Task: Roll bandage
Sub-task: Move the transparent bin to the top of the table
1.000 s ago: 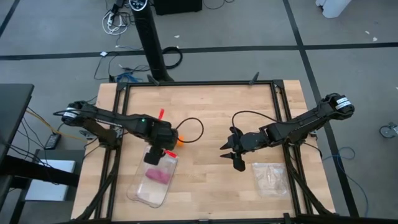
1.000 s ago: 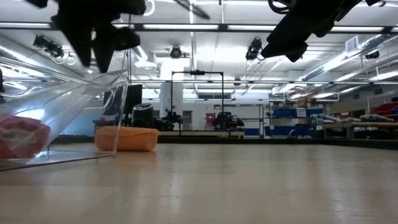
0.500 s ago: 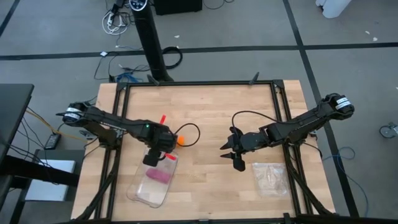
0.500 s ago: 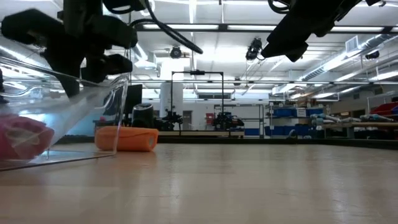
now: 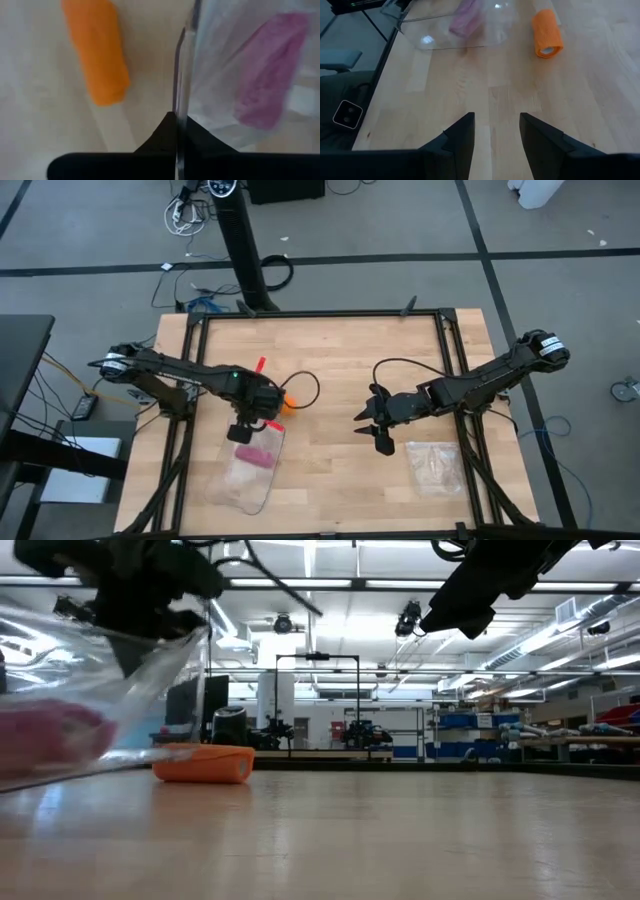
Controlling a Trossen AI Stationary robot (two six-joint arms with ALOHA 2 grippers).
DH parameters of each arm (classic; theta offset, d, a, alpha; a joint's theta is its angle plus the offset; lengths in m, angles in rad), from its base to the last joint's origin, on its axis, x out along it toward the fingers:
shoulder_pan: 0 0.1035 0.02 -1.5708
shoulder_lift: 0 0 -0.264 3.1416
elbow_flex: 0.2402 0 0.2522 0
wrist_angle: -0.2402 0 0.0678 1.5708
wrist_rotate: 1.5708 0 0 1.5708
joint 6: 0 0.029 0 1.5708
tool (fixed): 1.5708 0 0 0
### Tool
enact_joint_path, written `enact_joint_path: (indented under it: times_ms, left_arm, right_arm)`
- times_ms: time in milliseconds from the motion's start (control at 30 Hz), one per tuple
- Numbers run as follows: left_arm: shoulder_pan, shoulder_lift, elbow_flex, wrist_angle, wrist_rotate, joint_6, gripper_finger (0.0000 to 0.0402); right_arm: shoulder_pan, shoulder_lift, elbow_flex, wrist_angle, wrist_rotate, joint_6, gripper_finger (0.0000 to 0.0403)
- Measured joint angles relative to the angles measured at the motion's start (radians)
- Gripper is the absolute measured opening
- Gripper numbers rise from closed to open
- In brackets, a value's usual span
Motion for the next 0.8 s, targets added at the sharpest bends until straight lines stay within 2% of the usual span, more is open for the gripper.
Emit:
enact_joint_path:
  times_ms: [267,433,667,800]
  left_arm:
    - [0.151,-0.023,0.152,-0.045,0.019,0.003,0.0005]
    - [0.280,-0.023,0.229,-0.004,0.055,-0.001,0.0005]
    - [0.430,0.022,0.236,0.301,0.045,0.028,0.0005]
    - [0.488,0.112,0.242,0.435,0.113,0.071,0.0005]
  right_arm:
    - [0.005,-0.019,0.000,0.008,-0.029,0.015,0.0159]
    - [0.027,-0.077,0.000,0.012,-0.032,0.013,0.0158]
    - [0.046,-0.166,0.001,0.014,-0.047,-0.013,0.0158]
    - [0.029,-0.180,0.001,0.008,-0.046,-0.024,0.0158]
